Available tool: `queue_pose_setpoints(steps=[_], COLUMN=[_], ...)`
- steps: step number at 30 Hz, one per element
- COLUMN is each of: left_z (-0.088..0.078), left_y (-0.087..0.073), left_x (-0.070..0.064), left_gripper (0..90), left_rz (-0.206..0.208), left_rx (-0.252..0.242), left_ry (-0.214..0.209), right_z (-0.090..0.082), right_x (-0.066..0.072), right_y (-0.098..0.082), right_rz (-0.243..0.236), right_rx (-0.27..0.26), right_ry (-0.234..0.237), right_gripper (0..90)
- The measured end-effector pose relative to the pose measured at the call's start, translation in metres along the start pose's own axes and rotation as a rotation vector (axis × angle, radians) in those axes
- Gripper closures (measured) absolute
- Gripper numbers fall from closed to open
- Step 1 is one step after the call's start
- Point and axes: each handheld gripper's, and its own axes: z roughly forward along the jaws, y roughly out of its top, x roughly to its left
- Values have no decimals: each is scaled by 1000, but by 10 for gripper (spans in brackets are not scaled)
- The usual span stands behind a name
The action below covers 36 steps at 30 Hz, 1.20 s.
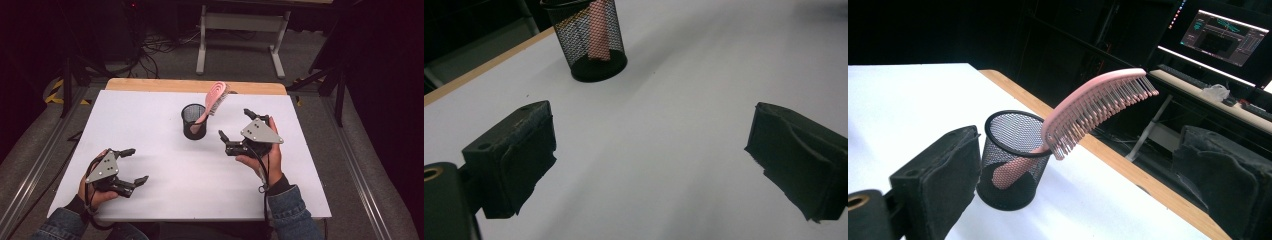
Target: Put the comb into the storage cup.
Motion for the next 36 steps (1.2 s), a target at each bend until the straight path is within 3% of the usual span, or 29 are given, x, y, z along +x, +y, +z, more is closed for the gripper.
queue_pose_setpoints(steps=[12, 36], left_z=[0, 0], left_y=[0, 0], left_x=[0, 0], left_gripper=[60, 60], left_rz=[-1, 1], left_rx=[-1, 0], left_ry=[3, 6], right_z=[-6, -16], right_x=[2, 4], right_y=[-9, -31], right_rz=[-38, -53], right_rx=[15, 7], right_ry=[14, 29], right_gripper=[48, 38])
